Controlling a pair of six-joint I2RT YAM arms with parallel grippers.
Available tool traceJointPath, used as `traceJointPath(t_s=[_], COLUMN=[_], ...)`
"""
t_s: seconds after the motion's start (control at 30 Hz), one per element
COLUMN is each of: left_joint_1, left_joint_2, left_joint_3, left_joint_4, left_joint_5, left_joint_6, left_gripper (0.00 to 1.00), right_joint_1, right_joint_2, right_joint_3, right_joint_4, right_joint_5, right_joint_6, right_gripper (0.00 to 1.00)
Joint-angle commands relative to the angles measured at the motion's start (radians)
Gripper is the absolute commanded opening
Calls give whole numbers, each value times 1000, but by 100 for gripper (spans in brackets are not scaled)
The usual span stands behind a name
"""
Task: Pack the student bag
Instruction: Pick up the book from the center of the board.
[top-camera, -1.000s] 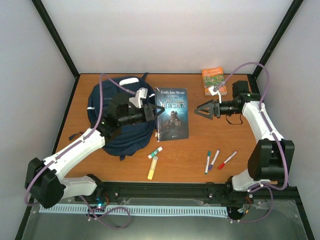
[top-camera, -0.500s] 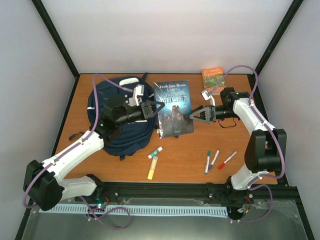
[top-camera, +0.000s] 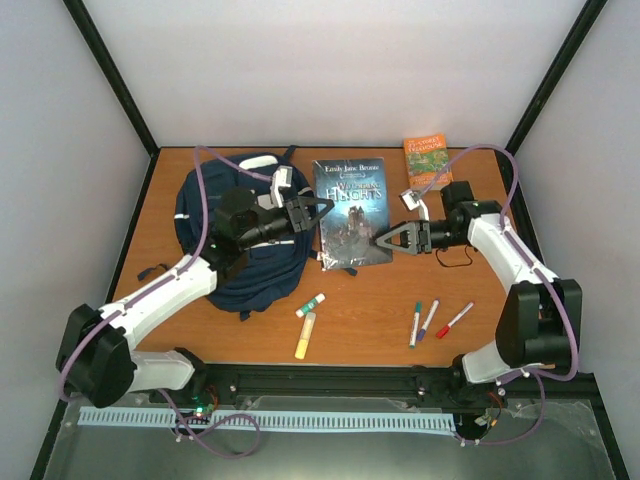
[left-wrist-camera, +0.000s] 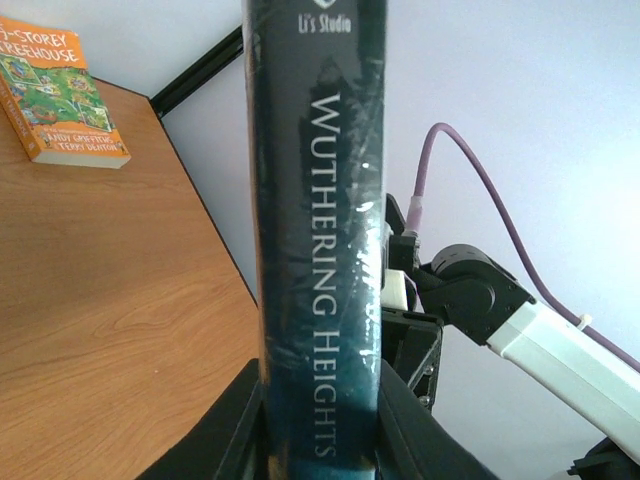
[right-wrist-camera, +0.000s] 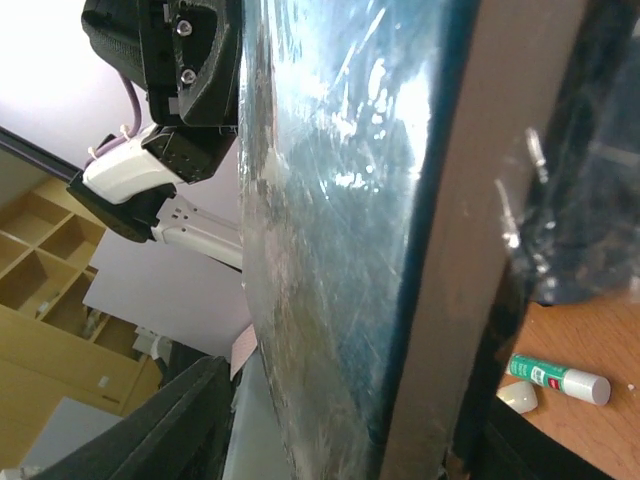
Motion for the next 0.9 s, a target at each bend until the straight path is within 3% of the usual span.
traceJointPath(t_s=[0.0,0.1,0.27,0.4,0.7,0.87], left_joint_1=[17,18,20,20,20,20], left_joint_2=[33,55,84,113,133,109], left_joint_3=[32,30,14,4,-3,25], left_joint_4=[166,165,165,165,99,-88], left_joint_5=[-13,-15,-36,-50,-92,-150], left_joint_6=[-2,2,23,36,76,157], left_gripper=[1,1,12,27,57,77], right_joint_1=[8,7,7,4,-45,-72], right_joint_2=[-55,-67,-81,-85,-62,-48], right_joint_3=[-19,-19,-12,-16,-17,-9], right_joint_4=[78,80,82,91,106,122], right_joint_5=[-169,-169,-170,-169,-136,22], right_joint_6=[82,86,96,102,110,119], right_gripper=[51,45,36,30,4,3])
